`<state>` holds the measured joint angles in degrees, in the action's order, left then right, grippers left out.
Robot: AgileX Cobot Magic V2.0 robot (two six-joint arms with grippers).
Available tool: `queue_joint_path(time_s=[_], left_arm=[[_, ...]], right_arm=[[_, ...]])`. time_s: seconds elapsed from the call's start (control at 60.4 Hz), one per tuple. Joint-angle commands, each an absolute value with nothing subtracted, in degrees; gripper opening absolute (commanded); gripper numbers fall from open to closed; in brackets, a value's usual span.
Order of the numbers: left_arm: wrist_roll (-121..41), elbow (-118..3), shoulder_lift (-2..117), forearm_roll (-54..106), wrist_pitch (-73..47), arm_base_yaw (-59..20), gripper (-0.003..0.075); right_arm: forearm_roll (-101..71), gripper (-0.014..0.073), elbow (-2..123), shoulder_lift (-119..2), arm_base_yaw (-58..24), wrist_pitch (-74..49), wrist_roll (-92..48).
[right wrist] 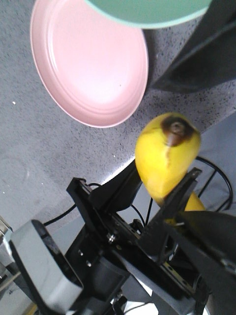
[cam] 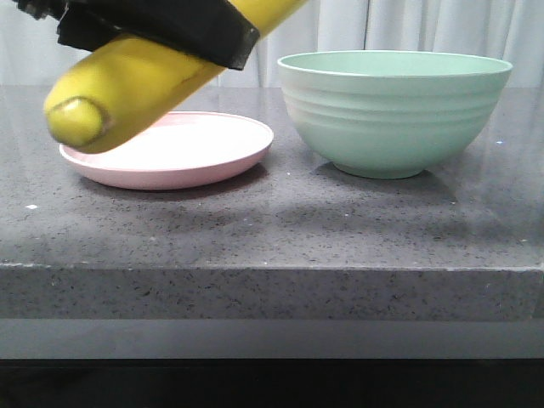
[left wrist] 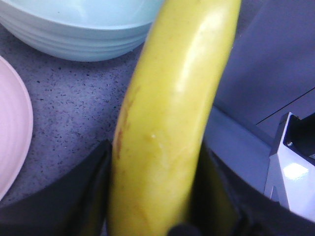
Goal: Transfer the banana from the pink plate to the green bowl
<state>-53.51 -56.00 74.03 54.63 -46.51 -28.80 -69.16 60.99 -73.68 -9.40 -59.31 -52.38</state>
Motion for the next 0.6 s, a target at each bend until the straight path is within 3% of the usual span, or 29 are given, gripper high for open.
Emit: queue_joint_path(time_s=[0.0,0.579], left_arm=[[-53.6,-57.73,72.65,58.2,-45.47,-29.18,0.0167],[-53.6,-57.73,72.65,58.2,-45.47,-29.18,0.0167]], right_arm=[[-73.51,0.0522,63.37,-74.59,-10.63,-59.19,-52.91],[-89.71,0.0522,56.38,-76.16,-13.97,-57.64,-64.58]])
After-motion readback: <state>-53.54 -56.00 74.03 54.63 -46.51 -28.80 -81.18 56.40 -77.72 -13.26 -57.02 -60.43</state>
